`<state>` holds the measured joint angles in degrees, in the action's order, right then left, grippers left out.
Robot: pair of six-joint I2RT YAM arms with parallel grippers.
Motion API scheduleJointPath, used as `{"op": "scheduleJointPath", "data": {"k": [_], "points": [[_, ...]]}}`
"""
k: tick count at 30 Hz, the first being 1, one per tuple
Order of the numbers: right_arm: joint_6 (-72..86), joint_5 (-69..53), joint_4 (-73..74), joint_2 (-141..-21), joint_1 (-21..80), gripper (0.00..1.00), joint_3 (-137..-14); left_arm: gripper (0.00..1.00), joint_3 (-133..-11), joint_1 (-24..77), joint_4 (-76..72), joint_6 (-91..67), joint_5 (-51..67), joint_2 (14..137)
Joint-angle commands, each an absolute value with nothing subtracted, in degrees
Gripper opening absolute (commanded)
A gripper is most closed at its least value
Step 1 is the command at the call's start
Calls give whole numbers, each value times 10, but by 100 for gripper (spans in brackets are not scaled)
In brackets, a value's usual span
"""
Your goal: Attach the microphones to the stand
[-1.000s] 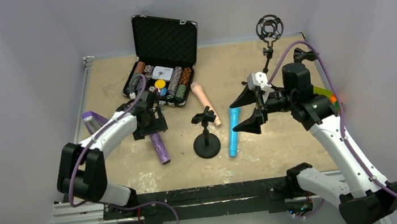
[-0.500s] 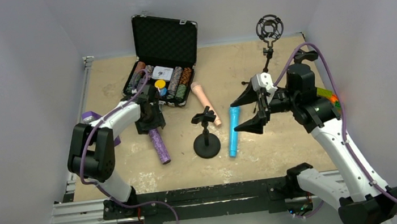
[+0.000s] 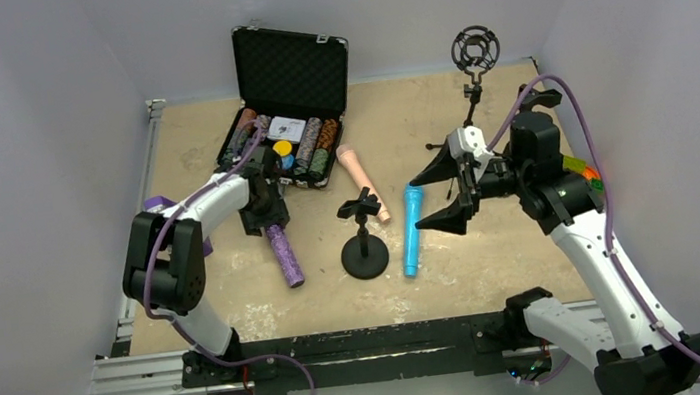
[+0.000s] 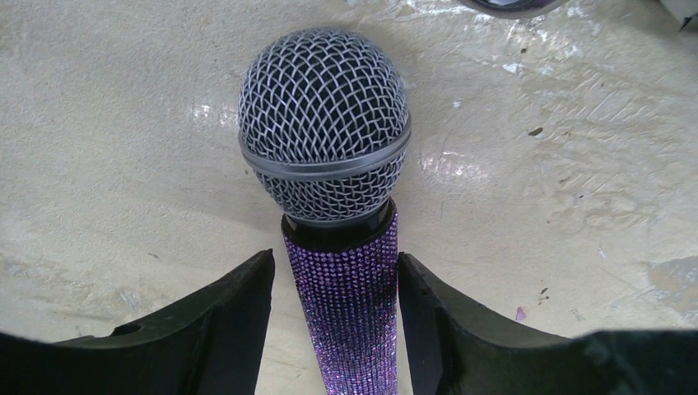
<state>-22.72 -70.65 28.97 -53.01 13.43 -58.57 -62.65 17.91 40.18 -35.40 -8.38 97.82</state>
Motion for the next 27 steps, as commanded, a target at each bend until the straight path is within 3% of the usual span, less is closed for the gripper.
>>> {"op": "scheduleJointPath", "data": {"k": [1,13,15,17,18,22,27], "points": [[-224,-731,291,-511,129,83,-599,60,-647,183,420,-367,-90,984],[-231,-749,324,-500,116,83,-626,53,-666,197,443,-393,-109,1001],[-240,-737,328,-499,116,83,-625,40,-658,197,435,-391,-108,995],[-265,-721,339,-500,116,83,-627,8,-643,196,414,-381,-101,981],[-289,-709,357,-501,116,83,-633,0,-634,196,402,-376,-100,973],[-424,-675,470,-530,116,84,-688,0,-594,197,348,-340,-84,904],[-604,-669,626,-606,119,87,-778,0,-520,196,238,-234,2,723]]}}
